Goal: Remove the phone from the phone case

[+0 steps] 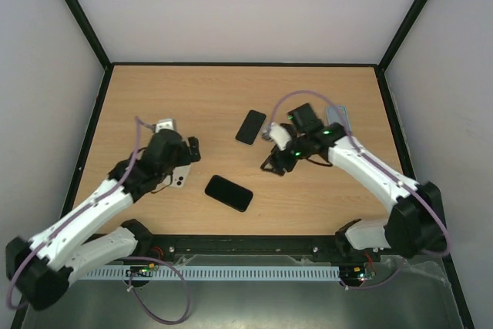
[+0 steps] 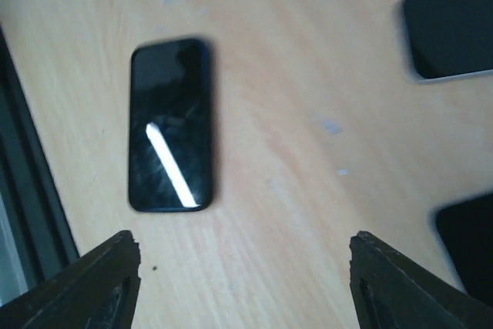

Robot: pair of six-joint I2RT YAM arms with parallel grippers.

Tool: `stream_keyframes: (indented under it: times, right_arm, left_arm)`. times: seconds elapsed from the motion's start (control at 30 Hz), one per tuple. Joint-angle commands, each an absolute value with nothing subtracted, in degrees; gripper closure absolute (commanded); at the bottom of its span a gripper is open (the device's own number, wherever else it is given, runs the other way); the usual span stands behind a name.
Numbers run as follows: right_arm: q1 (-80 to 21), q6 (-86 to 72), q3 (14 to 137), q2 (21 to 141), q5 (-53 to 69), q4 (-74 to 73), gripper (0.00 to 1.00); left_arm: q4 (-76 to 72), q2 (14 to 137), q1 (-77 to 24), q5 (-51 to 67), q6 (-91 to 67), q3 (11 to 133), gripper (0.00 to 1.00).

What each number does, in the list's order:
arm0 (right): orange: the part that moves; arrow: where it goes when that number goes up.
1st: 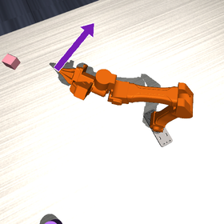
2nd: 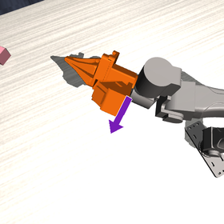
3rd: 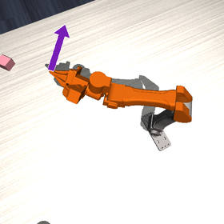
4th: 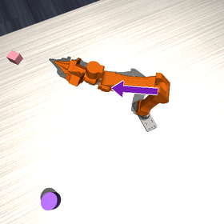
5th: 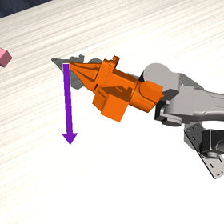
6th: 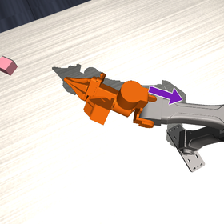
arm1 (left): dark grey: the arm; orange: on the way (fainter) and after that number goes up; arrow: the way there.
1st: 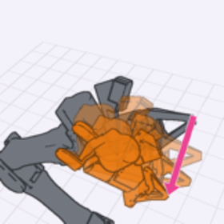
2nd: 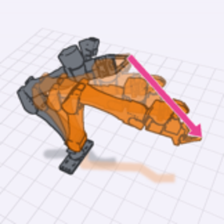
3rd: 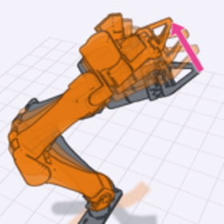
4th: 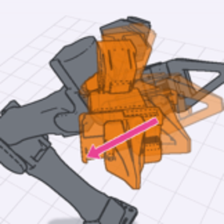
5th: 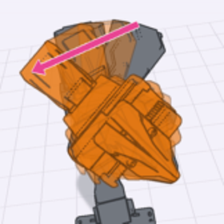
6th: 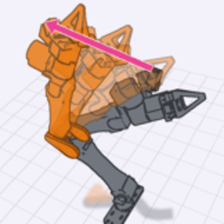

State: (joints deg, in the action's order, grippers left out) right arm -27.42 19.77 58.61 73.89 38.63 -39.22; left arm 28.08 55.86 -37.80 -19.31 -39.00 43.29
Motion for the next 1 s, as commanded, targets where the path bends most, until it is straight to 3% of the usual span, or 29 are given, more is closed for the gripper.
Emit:
stream_keyframes:
  times: [0.0, 0.17, 0.4, 0.83, 0.97]
  right_arm:
    - [-39.1, 19.7, 61.5, 80.1, 28.5, -44.7, 0.26]
    - [-49.1, 17.7, 64.6, 90.0, 22.9, -43.1, 0.21]
    - [-53.6, 16.2, 70.6, 102.5, 21.3, -43.4, 0.13]
    - [-59.6, 13.3, 76.5, 113.0, 21.4, -43.9, 0.11]
    - [-61.2, 8.3, 75.5, 114.9, 15.0, -41.3, 0.12]
  left_arm:
    - [24.2, 44.8, -33.9, -20.1, -32.7, 40.2, 0.0]
    - [23.5, 37.7, -31.5, -22.4, -32.6, 37.9, 0.0]
    - [25.9, 36.9, -31.5, -25.3, -33.7, 38.1, 0.0]
    - [26.2, 36.7, -30.1, -25.1, -33.7, 38.1, 0.01]
    - [26.1, 36.3, -29.7, -25.0, -33.7, 38.1, 0.0]
